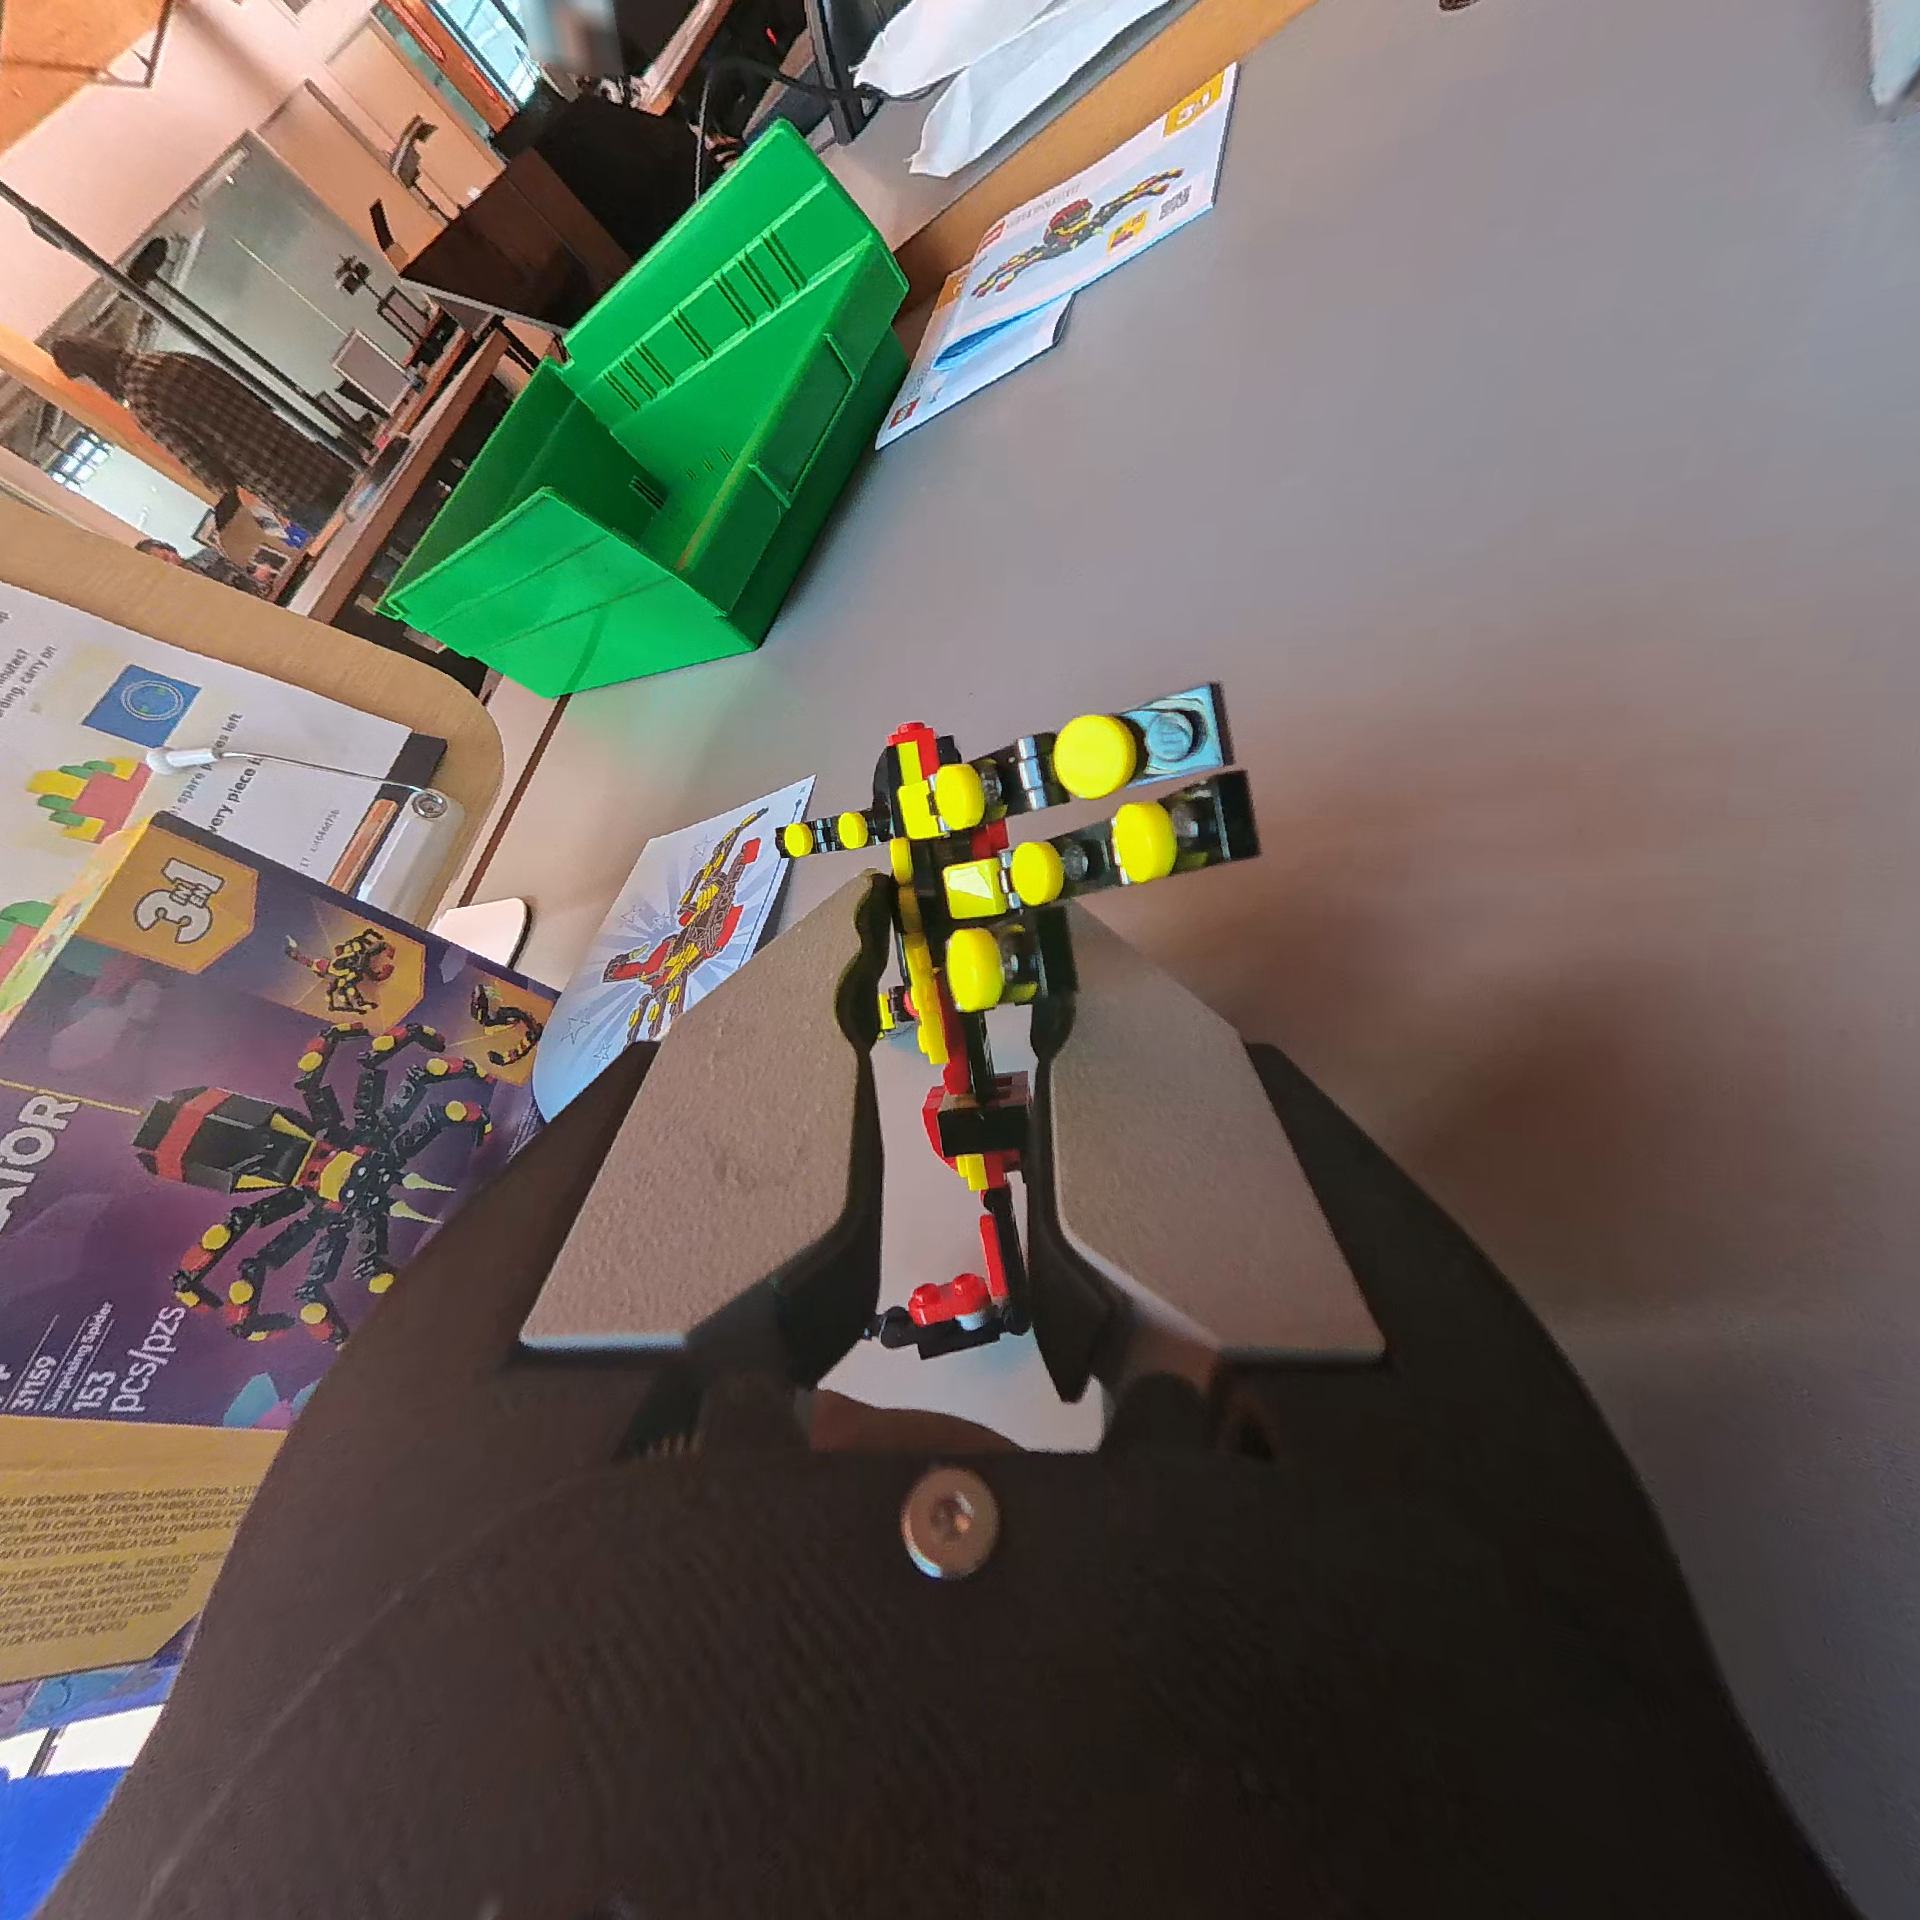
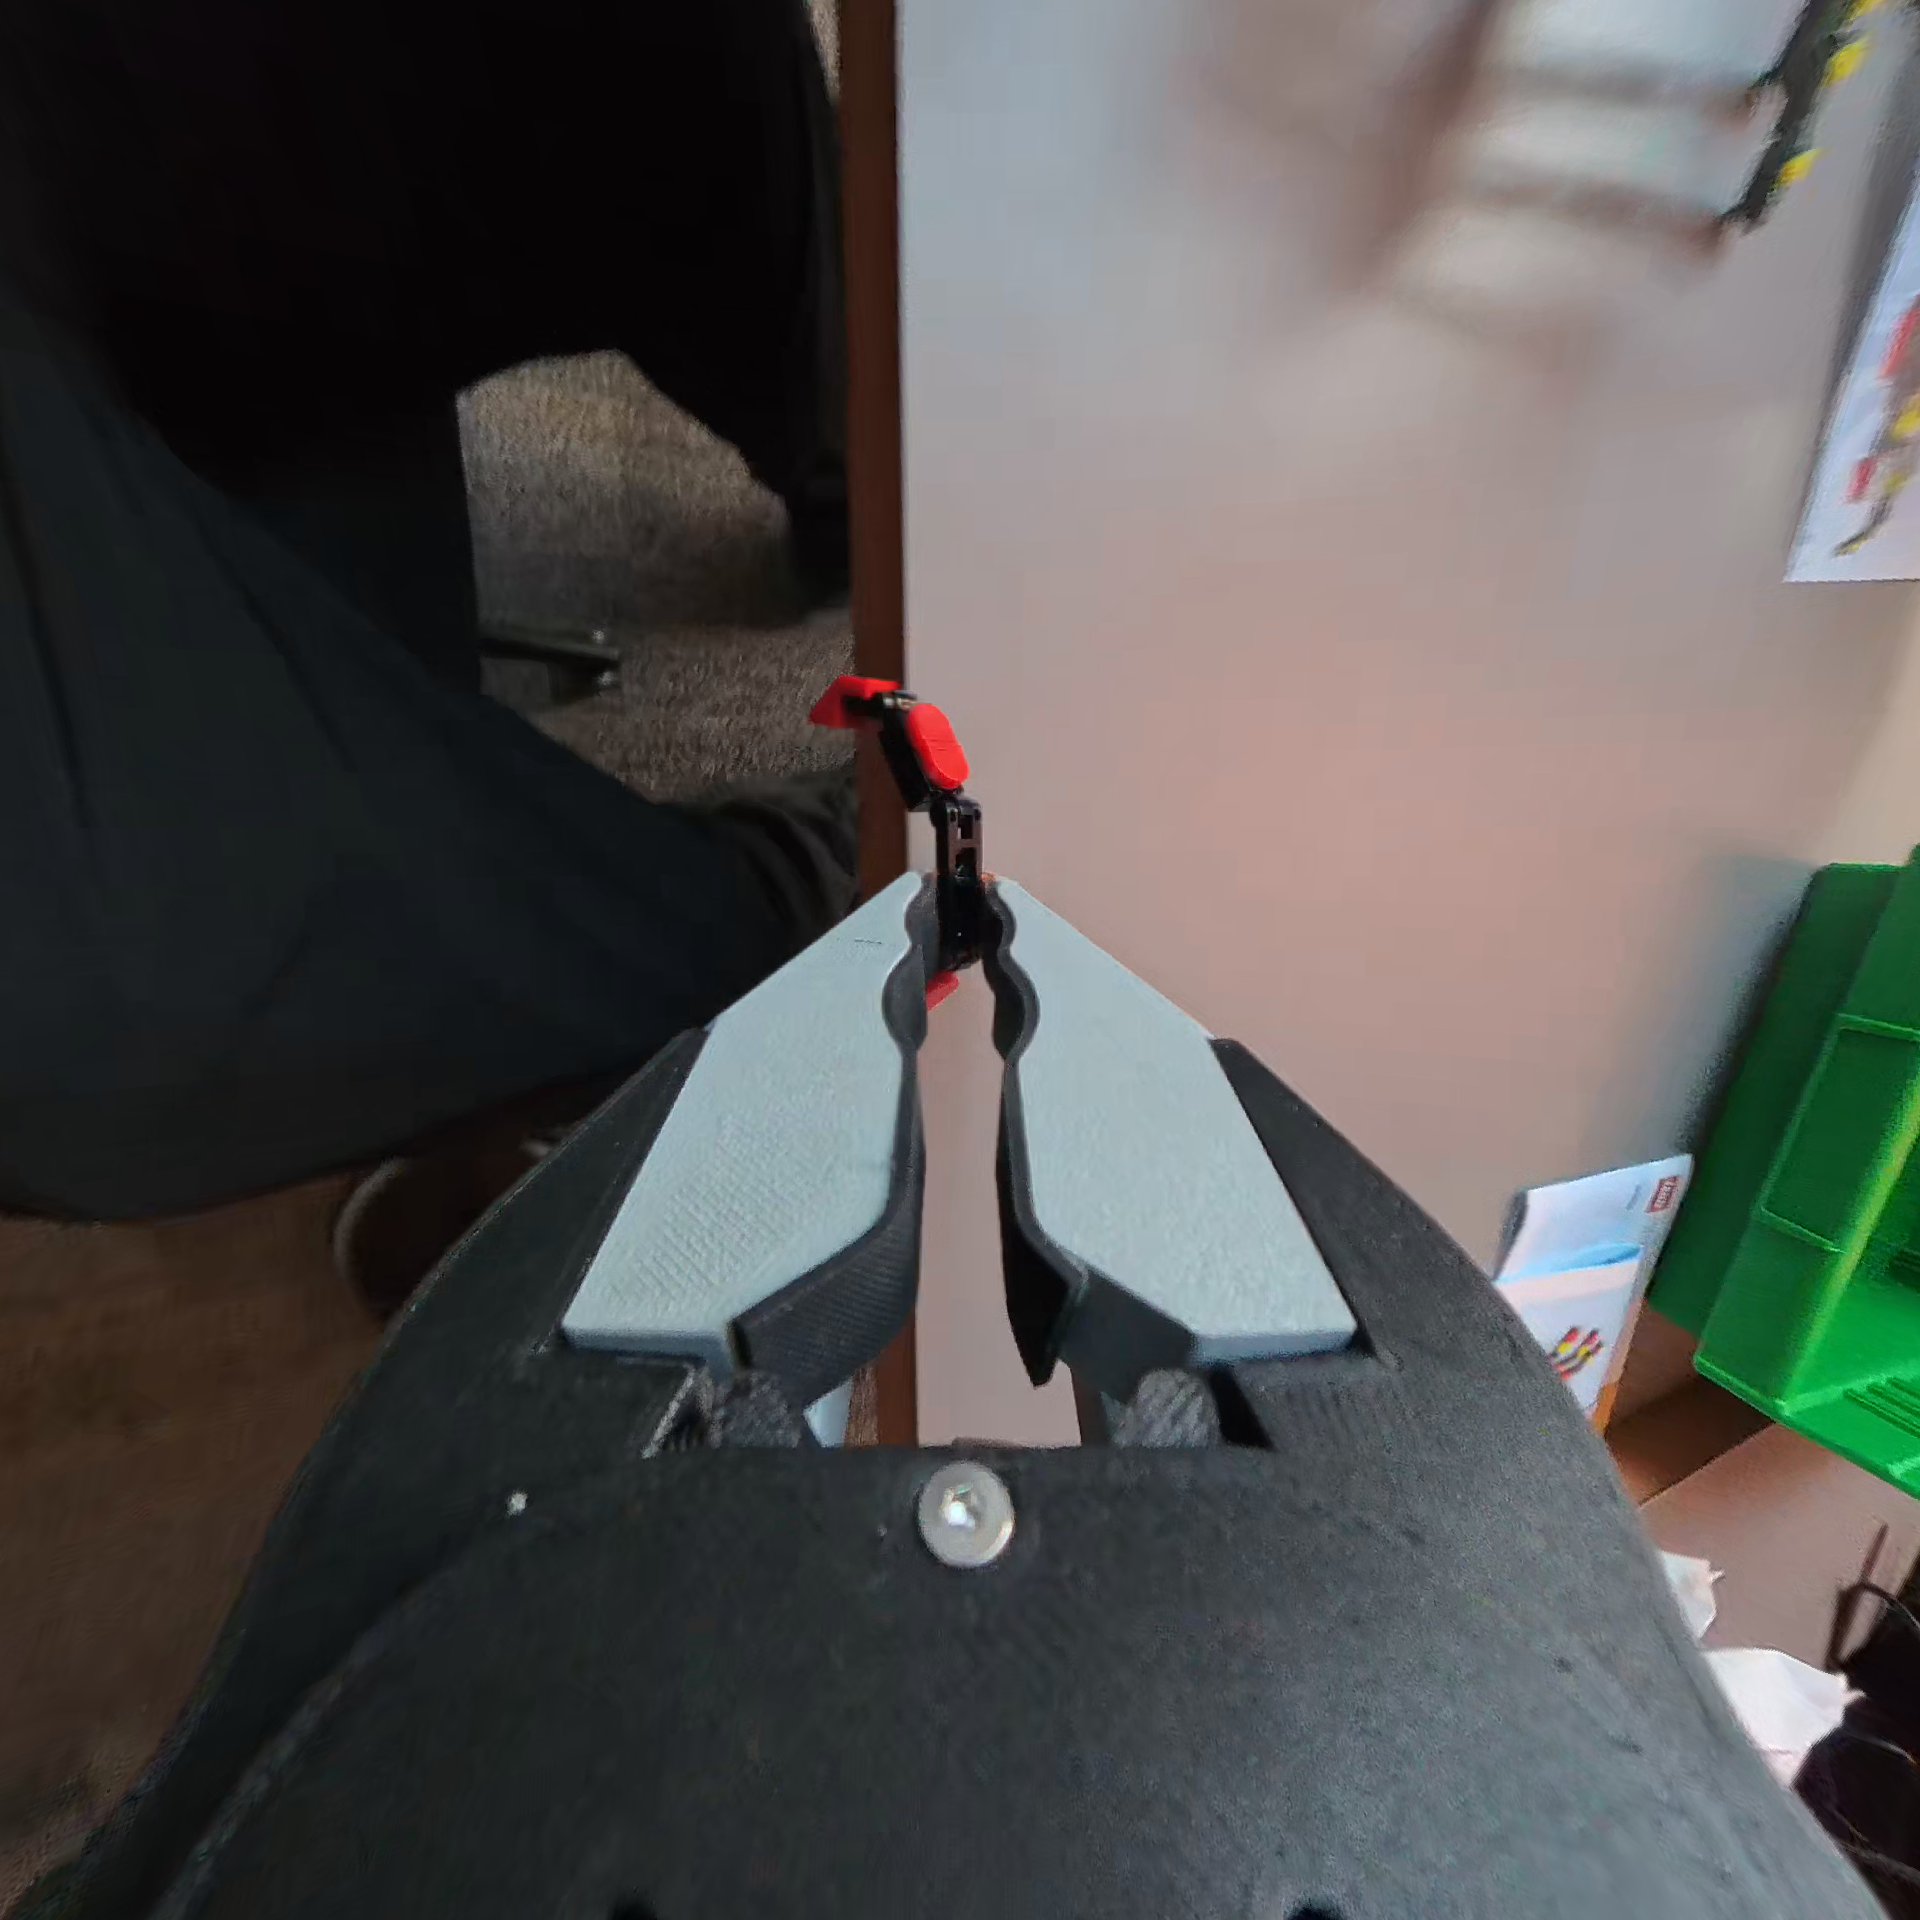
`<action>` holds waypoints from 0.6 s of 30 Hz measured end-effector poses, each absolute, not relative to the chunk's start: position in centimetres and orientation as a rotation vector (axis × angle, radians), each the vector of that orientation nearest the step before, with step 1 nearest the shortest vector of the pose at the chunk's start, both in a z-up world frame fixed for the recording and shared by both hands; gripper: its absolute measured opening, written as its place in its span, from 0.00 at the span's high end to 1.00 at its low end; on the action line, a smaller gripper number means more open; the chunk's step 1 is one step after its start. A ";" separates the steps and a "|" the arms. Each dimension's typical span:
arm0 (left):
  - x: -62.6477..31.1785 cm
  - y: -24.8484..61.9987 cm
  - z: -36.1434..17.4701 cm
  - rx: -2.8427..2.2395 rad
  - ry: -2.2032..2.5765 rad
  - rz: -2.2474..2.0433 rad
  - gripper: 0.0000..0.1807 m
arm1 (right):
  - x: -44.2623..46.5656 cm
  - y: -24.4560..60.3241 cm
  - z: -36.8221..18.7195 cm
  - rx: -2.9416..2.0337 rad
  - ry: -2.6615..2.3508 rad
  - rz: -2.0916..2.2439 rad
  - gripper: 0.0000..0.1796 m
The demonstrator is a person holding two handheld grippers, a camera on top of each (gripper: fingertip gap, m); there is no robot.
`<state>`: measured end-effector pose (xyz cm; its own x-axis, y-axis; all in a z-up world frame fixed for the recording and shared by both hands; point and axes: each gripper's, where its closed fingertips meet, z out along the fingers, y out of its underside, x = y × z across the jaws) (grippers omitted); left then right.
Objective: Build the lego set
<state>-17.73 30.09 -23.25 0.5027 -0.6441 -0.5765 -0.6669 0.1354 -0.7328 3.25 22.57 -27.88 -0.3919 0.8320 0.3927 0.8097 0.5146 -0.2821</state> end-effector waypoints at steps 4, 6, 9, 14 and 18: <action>-17.6 30.0 -23.3 -1.535 1.184 0.025 0.88 | 2.1 24.0 -25.8 -1.443 -2.196 0.199 0.98; -17.3 29.7 -23.4 -1.507 1.214 0.043 0.88 | 1.4 25.7 -26.1 -1.581 -2.200 0.287 0.98; -16.2 29.0 -23.7 -1.432 1.292 0.088 0.88 | 0.6 25.8 -27.8 -1.897 -2.327 0.549 0.98; -15.0 28.3 -24.2 -1.365 1.371 0.139 0.88 | -0.9 26.7 -28.2 -2.257 -2.421 0.667 0.98; -14.8 28.0 -24.2 -1.352 1.386 0.140 0.88 | -1.5 27.7 -28.1 -2.158 -2.409 0.474 0.88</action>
